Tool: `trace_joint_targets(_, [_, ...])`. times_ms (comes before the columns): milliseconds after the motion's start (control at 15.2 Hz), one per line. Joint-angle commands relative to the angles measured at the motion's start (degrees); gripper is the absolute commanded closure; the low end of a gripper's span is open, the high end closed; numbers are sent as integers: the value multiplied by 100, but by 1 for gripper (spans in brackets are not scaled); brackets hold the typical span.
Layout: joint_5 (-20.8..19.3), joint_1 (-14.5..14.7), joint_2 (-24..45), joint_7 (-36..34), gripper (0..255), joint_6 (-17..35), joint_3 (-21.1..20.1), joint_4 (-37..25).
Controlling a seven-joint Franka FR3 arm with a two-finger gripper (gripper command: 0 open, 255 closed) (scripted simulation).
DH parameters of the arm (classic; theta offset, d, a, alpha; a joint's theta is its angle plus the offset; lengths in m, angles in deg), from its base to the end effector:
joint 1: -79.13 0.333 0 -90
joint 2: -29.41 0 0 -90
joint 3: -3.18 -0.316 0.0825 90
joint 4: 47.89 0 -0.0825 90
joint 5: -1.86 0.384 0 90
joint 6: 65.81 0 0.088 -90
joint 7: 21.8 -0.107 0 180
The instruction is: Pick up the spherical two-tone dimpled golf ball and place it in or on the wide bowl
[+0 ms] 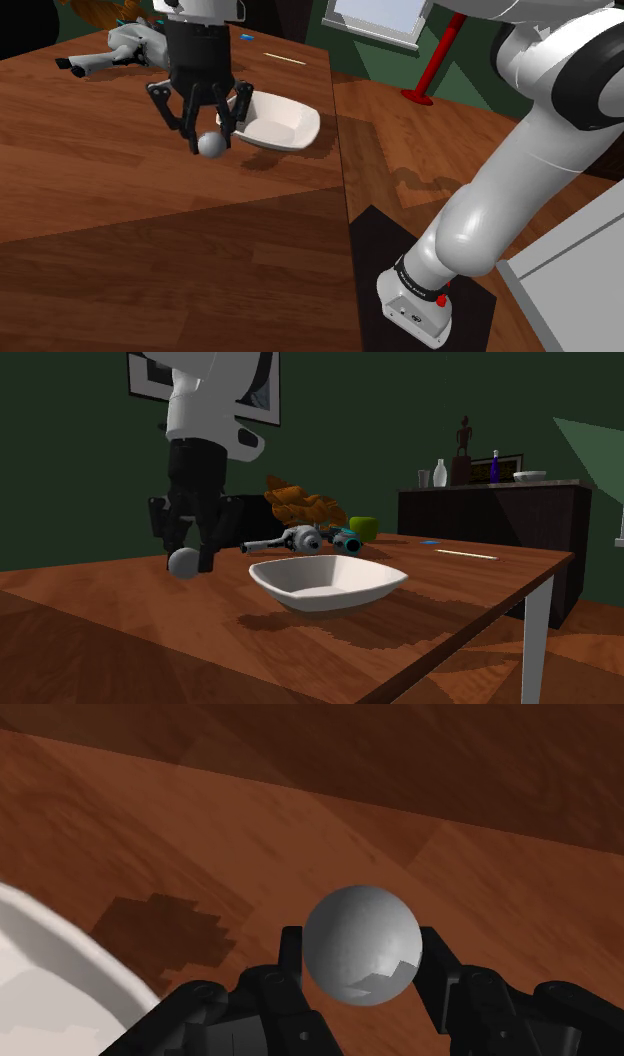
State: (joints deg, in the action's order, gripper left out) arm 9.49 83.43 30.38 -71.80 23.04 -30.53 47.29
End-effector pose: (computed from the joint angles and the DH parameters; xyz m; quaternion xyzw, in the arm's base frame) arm 0.4271 0.3492 0.5738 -0.9898 0.1065 0.0941 0.0080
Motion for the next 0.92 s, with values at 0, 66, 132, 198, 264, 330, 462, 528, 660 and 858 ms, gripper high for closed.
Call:
trace_joint_targets(0, [-14,6,28,-35,255,-163,-6,-188])
trace_joint_targets(66, [-23,9,46,-51,255,-242,-8,-283])
trace_joint_targets(132, [-32,13,65,-68,255,-322,-11,-380])
trace_joint_targets(198, [-42,17,85,-86,255,-402,-14,-479])
trace_joint_targets(264, [-52,21,108,-105,255,-482,-18,-580])
trace_joint_targets(330, [-64,27,133,-124,255,-564,-22,-684])
trace_joint_targets(462, [-90,40,189,-166,255,-728,-32,-898])
trace_joint_targets(528, [-105,48,220,-189,255,-811,-38,-1009])
trace_joint_targets(660, [-137,67,289,-236,255,-980,-50,-1241])
trace_joint_targets(858, [-119,-20,233,-97,255,-1095,16,-1290])
